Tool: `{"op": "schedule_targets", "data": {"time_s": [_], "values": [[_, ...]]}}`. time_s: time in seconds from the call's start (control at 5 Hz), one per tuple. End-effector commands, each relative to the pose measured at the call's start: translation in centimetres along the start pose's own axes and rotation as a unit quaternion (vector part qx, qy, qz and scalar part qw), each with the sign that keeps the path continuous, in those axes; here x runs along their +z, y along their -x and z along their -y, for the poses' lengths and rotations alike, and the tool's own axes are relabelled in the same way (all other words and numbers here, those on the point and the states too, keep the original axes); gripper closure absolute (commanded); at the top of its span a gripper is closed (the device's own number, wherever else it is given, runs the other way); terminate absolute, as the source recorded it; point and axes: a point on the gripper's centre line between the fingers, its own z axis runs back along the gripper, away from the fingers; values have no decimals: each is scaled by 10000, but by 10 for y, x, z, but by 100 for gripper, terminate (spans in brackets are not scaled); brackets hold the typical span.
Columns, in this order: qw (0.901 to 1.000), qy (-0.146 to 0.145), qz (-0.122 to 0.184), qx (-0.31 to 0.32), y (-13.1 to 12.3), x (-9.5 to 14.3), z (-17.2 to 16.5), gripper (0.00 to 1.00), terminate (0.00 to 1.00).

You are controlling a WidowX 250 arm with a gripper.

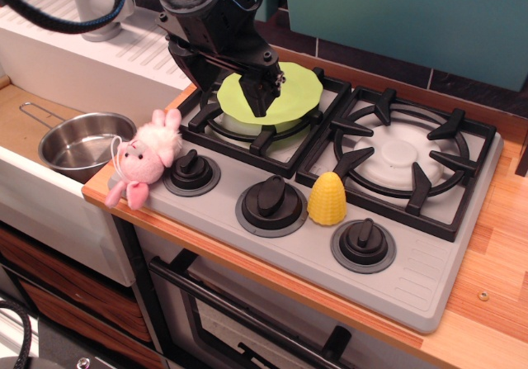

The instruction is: End effector reaching corn

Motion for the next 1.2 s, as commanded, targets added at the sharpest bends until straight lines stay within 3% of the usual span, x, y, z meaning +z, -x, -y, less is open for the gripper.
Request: {"op": "schedule_targets", "data": {"time_s": [0.0,0.2,0.4,1.0], "values": [[10000,0,0,0,0,0,0,0,0],[10000,79,-61,-9,0,7,5,0,0],[9996,-52,-64,261,1,13,32,0,0],[9982,-310,73,510,-1,15,64,0,0]]}}
